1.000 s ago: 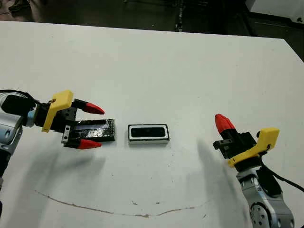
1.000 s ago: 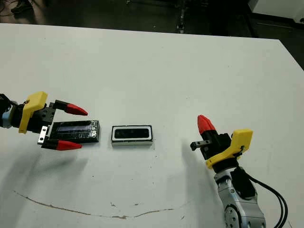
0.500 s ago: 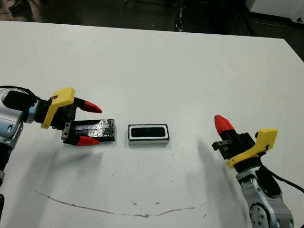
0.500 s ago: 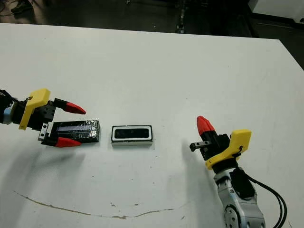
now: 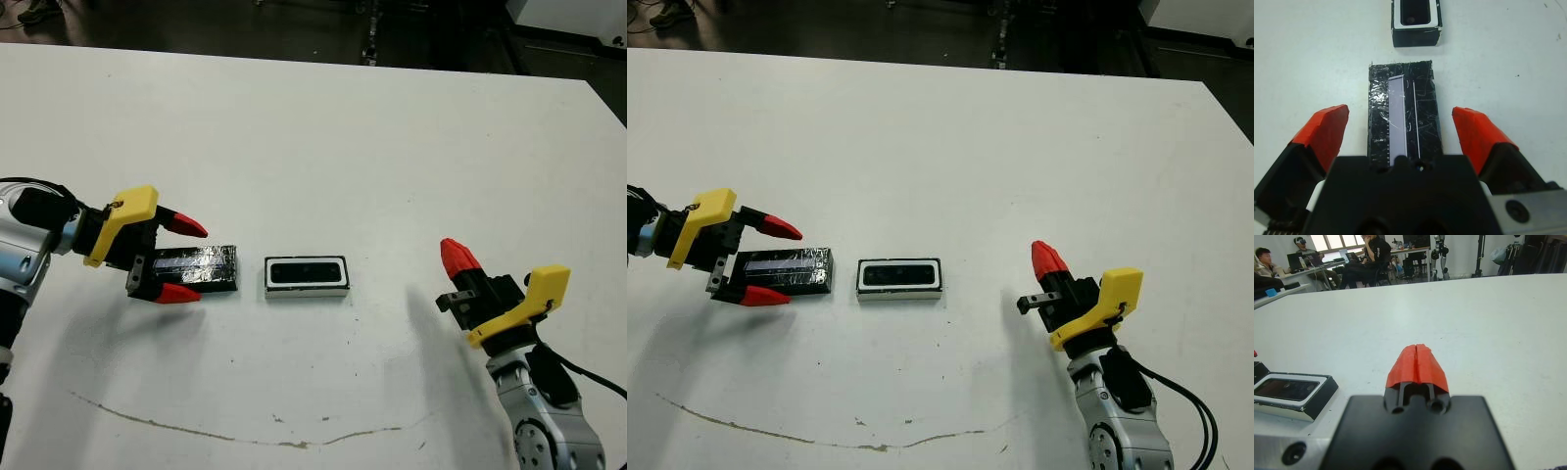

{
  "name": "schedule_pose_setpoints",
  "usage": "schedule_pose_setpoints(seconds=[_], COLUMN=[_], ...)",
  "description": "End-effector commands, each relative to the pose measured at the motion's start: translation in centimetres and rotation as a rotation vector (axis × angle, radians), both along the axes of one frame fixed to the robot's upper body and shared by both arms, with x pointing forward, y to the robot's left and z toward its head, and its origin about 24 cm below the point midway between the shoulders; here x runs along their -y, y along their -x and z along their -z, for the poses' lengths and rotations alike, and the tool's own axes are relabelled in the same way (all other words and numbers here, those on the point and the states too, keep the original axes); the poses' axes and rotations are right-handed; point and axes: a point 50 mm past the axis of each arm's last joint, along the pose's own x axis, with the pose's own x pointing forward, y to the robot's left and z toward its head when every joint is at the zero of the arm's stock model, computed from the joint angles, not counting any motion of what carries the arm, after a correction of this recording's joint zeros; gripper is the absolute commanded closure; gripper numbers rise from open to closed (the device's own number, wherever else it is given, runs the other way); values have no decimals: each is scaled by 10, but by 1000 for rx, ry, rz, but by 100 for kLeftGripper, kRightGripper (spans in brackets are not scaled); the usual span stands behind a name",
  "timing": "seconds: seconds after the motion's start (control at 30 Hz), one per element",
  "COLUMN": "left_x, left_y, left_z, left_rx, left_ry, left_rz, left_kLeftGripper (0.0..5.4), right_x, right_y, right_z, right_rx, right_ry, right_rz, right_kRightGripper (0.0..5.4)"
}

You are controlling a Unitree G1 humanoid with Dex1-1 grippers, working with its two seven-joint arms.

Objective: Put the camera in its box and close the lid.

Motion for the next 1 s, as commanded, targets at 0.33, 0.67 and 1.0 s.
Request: schedule_pose_setpoints(seconds=[0.33,0.67,1.0], left_x=[-1,-6,-9], left_y=[-2,-3,-1], left_z=[10,16,20], left_rx=[-10,-18,-85], left_ry=[-38,-63,-34], left_rz=[-45,-57,-151], left_kLeftGripper=[0,0,84], right_x=[3,4,3], right_y=[1,2,2], right_z=[1,2,1], right_rx=[-5,-10,-13], right_ry=[9,14,18], right_rz=[4,6,12], right_kRightGripper=[538,538,540])
